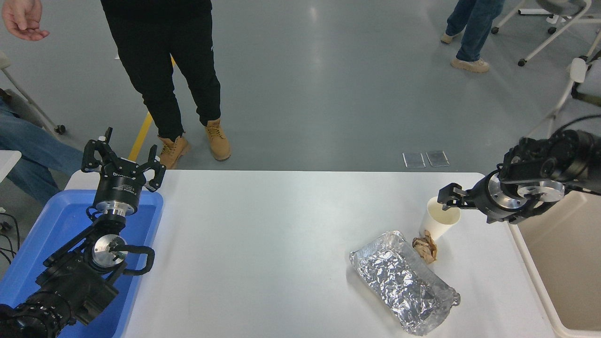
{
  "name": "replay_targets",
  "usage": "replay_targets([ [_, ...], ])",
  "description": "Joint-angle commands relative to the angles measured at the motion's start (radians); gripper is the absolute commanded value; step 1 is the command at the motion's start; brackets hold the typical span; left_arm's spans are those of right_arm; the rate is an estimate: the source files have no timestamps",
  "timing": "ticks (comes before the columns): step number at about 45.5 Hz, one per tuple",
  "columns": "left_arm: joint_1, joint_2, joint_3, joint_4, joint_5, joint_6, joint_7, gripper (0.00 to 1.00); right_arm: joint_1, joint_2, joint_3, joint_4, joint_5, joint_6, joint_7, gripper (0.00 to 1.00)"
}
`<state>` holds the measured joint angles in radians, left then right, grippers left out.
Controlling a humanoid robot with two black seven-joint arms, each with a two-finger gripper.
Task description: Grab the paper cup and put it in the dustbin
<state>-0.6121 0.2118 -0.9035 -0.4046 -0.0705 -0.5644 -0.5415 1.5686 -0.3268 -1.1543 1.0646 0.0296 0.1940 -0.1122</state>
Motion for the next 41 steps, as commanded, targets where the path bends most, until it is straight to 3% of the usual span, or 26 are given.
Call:
replay_targets([
  [1,0.0,0.0,0.0,0.001,0.0,0.0,0.0,0.99,-0.104,0.0,0.013,-0.117,0.009,-0.034,0.0,0.98],
  [35,0.0,0.0,0.0,0.0,0.0,0.0,0.0,0.99,-0.26,0.0,0.142,-0.201,0.007,-0.09,0.0,0.97],
  [38,0.0,0.001,0.0,0.0,0.0,0.0,0.0,0.99,-0.266,0.002,0.142,-0.201,0.007,-0.102,0.0,0.87],
  [41,0.0,0.001,0.0,0.0,0.0,0.0,0.0,0.99,-0.271,0.006,0.142,-0.203,0.007,-0.105,0.002,0.69],
])
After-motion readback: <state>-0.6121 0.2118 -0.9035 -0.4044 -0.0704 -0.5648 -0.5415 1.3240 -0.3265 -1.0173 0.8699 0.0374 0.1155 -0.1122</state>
